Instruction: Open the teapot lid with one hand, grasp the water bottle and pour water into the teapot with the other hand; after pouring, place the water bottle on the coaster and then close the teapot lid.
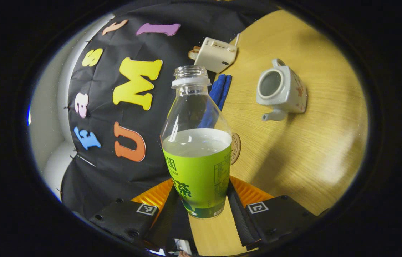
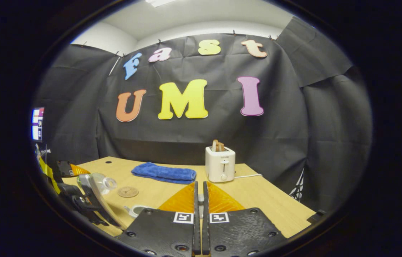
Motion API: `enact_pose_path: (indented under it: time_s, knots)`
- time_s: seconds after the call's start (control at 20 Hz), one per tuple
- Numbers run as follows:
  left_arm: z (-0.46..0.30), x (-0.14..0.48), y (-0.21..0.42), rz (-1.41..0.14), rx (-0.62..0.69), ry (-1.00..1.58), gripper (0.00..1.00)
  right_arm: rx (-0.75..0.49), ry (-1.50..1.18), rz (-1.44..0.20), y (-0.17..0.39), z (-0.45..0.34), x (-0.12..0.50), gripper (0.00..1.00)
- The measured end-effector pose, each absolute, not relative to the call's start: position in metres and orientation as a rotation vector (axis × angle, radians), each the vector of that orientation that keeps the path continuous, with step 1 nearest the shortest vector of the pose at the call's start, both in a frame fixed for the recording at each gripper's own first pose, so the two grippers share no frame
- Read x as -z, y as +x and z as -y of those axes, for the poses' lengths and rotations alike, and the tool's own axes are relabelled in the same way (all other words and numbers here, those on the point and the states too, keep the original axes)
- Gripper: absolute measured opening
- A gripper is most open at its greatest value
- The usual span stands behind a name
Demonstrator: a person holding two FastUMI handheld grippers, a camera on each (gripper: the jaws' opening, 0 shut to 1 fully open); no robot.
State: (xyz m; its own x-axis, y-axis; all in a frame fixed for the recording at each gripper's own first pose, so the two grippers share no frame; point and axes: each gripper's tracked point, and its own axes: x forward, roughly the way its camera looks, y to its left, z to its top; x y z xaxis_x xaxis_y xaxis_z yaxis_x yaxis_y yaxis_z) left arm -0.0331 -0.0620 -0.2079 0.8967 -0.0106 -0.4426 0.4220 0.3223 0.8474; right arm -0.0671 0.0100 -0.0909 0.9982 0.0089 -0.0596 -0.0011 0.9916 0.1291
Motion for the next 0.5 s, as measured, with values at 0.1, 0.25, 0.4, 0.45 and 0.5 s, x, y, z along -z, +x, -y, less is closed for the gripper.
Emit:
enact_pose_path:
  time_s: [0.1, 0.25, 0.4, 0.45, 0.5]
  knots:
    - [0.0602, 0.2128, -0.0324, -0.402, 0.306, 1.295, 0.76, -0.005, 0.129, -0.060, -0.0666, -0.0092, 0.0910, 0.02]
    - [0.0623, 0.2113, -0.0341, -0.409, 0.310, 1.401, 0.76, -0.008, 0.129, -0.062, -0.0673, -0.0081, 0.0912, 0.01]
    - [0.0638, 0.2139, -0.0346, -0.416, 0.327, 1.508, 0.76, -0.009, 0.132, -0.064, -0.0670, -0.0072, 0.0911, 0.02]
    - [0.0649, 0.2123, -0.0343, -0.417, 0.338, 1.543, 0.76, -0.011, 0.133, -0.065, -0.0669, -0.0080, 0.0918, 0.02]
    - [0.0656, 0.2116, -0.0330, -0.416, 0.342, 1.576, 0.76, -0.013, 0.132, -0.067, -0.0669, -0.0084, 0.0921, 0.01]
